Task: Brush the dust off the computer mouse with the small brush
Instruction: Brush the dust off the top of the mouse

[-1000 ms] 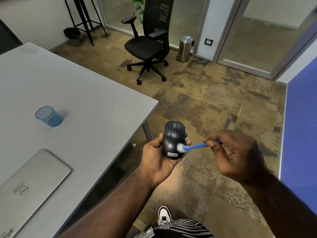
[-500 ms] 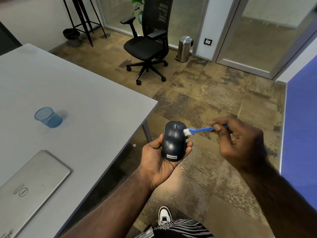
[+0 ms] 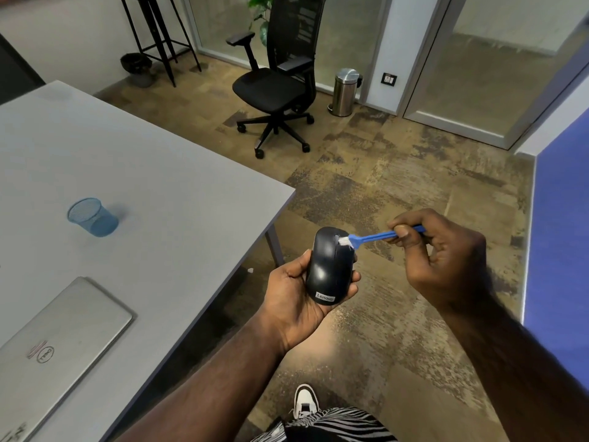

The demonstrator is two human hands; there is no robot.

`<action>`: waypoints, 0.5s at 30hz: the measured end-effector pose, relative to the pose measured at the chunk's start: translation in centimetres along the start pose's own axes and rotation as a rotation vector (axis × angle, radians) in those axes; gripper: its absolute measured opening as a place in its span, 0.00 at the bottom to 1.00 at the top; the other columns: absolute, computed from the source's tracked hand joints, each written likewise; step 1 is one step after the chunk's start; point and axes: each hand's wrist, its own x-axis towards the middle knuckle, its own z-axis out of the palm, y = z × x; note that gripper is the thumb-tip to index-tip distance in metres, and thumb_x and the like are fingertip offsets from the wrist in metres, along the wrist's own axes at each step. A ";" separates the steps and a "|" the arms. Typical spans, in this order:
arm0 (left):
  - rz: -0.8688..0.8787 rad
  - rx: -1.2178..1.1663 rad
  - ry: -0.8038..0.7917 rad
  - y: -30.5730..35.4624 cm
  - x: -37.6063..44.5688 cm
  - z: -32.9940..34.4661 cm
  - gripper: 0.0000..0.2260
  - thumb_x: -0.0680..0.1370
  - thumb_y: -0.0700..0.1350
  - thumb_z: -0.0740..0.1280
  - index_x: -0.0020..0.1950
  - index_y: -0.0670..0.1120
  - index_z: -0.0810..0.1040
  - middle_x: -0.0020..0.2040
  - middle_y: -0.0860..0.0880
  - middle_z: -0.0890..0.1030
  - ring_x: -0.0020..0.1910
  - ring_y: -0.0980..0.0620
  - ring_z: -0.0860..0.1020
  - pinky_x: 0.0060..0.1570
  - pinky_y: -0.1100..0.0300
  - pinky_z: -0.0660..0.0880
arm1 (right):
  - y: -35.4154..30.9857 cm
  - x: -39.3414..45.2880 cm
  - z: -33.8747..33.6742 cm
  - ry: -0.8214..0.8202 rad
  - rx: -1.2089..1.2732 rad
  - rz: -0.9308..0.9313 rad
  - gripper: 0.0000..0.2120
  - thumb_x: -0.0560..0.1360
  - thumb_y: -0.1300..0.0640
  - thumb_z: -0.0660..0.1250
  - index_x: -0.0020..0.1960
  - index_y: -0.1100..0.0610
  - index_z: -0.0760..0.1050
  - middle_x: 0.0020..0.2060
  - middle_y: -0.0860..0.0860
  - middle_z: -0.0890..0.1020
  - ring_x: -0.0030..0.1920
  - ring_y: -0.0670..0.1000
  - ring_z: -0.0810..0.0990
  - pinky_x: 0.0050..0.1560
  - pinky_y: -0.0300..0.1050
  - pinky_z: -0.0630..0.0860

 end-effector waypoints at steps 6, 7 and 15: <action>0.070 0.177 0.026 -1.0 0.0 0.7 0.20 0.79 0.49 0.58 0.68 0.42 0.74 0.59 0.37 0.79 0.50 0.39 0.80 0.48 0.49 0.79 | -0.1 0.6 0.7 -0.030 -0.020 0.047 0.08 0.78 0.61 0.65 0.51 0.58 0.82 0.40 0.49 0.85 0.38 0.49 0.85 0.37 0.42 0.80; 0.086 0.197 0.031 -1.1 0.0 0.7 0.19 0.80 0.48 0.57 0.67 0.42 0.74 0.58 0.37 0.80 0.50 0.39 0.80 0.48 0.49 0.79 | -0.2 0.7 0.8 -0.051 -0.034 0.030 0.08 0.77 0.61 0.64 0.51 0.58 0.82 0.39 0.50 0.85 0.36 0.51 0.84 0.34 0.46 0.80; 0.153 0.269 0.097 -1.3 -0.3 -0.1 0.16 0.81 0.46 0.56 0.63 0.45 0.78 0.52 0.41 0.84 0.47 0.40 0.81 0.48 0.49 0.78 | -1.3 1.0 -0.4 -0.272 -0.003 -0.206 0.07 0.76 0.62 0.66 0.49 0.59 0.82 0.38 0.52 0.85 0.34 0.50 0.83 0.32 0.46 0.78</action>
